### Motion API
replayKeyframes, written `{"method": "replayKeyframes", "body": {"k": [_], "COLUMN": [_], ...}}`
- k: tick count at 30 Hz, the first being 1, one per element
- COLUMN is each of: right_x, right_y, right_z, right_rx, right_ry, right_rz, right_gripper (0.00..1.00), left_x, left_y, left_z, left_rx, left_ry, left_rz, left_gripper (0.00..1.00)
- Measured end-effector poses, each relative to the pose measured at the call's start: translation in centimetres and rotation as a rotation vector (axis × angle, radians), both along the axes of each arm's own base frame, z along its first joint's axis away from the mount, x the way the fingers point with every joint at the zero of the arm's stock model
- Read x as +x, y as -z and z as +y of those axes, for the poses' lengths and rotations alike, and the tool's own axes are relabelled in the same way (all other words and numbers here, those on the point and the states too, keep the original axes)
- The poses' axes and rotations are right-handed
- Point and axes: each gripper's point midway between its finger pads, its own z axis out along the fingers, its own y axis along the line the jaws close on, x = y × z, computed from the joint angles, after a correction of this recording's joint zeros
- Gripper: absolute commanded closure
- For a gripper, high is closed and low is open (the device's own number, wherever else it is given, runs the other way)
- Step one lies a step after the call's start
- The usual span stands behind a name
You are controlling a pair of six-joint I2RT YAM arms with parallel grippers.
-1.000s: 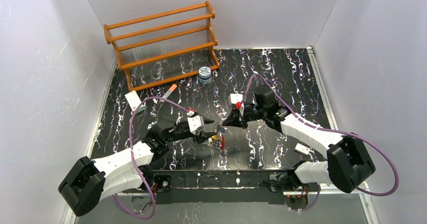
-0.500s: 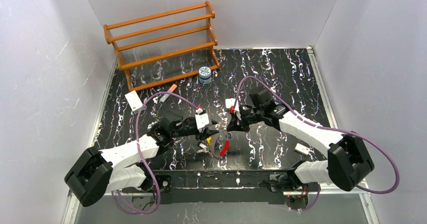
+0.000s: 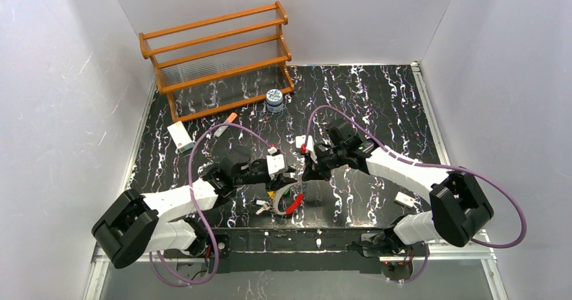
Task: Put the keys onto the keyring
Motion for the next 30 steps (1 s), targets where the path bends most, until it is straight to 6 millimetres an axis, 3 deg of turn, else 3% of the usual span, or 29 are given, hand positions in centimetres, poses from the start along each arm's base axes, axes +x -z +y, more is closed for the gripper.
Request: {"method": "replayKeyframes", "body": {"k": [5,12,21,23,26,30], "right_x": [-0.2,-0.2,-0.3,-0.3,-0.3,-0.3], "right_y": [-0.2,-0.8,-0.8,-0.8,-0.8,-0.8], "right_z": [0.2,0.7,0.8,0.8,0.8,0.8], "right_rx": [0.004,0.015,0.014,0.014,0.014,0.015], "right_ry": [-0.004,-0.005,-0.005,-0.005,-0.005,-0.006], "right_rz": [0.007,0.005,0.008,0.008,0.008,0.008], "right_gripper": [0.99,0.99,0.99,0.99,0.99,0.99], "left_x": [-0.4,-0.5,0.1,0.2,0.2,0.4], "left_y": [-0.2,1.2,1.6,1.7,1.8,2.2], "left_z": [-0.6,-1.2,-1.1,-1.0,-1.0,-0.7], "left_rx": [-0.016,0.010,0.018,0.021,0.025,0.041], "left_ry": [0.012,-0.006,-0.043,-0.050,-0.055,-0.069], "left_rz": [0.003,0.038,0.034,0.031,0.027,0.024], "left_gripper": [0.70,0.75,0.93,0.90,0.77,0.77]}}
